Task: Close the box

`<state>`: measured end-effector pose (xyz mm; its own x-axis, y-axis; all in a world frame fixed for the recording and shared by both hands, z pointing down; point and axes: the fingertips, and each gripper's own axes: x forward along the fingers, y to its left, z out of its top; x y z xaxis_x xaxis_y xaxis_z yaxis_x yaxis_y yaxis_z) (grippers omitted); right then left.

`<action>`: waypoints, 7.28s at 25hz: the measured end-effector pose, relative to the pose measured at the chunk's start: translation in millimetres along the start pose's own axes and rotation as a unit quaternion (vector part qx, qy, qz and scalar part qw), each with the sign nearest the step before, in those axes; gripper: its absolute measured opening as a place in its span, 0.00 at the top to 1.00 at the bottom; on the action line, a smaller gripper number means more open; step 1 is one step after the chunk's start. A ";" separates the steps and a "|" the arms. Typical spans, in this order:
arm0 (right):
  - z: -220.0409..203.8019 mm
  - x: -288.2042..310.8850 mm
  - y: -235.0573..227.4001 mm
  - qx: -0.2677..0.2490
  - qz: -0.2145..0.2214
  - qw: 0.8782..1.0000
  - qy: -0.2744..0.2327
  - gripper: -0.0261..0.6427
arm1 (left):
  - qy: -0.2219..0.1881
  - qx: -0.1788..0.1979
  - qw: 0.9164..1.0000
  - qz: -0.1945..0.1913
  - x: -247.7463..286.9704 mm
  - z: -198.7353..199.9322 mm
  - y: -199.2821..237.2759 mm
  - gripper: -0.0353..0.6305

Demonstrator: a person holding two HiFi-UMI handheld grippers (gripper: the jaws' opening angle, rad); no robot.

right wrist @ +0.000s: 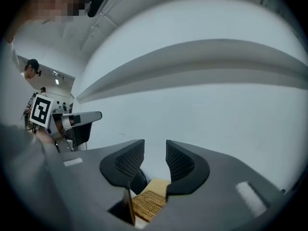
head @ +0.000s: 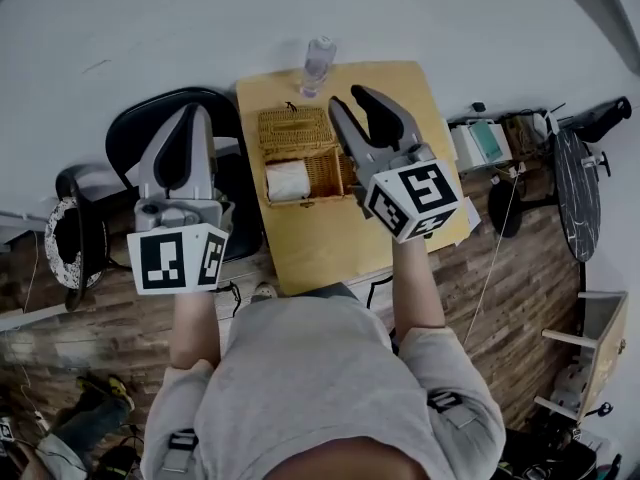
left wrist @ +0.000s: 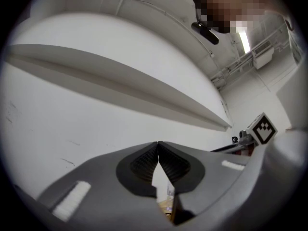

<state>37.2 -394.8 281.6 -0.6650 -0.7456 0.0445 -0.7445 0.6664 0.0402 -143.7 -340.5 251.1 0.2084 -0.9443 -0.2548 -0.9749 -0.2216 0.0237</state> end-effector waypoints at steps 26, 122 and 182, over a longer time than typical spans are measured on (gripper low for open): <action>-215.1 138.2 -30.7 0.174 0.102 0.910 0.361 0.74 | 0.078 -0.005 0.994 0.073 17.4 -76.4 38.8 0.86; -219.0 168.6 -45.0 0.104 0.026 0.904 0.414 0.94 | 0.075 0.003 0.996 0.044 2.5 -65.6 30.6 0.86; -183.5 -16.6 56.2 0.103 -0.004 0.936 0.336 0.94 | 0.035 0.017 0.997 -0.062 -116.6 -0.8 -36.2 0.86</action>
<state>17.3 -343.8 466.3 -0.5228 -0.5326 0.6656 -0.7915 0.5933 -0.1469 -132.6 -222.6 280.7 0.3314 -0.9250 -0.1861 -0.9431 -0.3303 -0.0378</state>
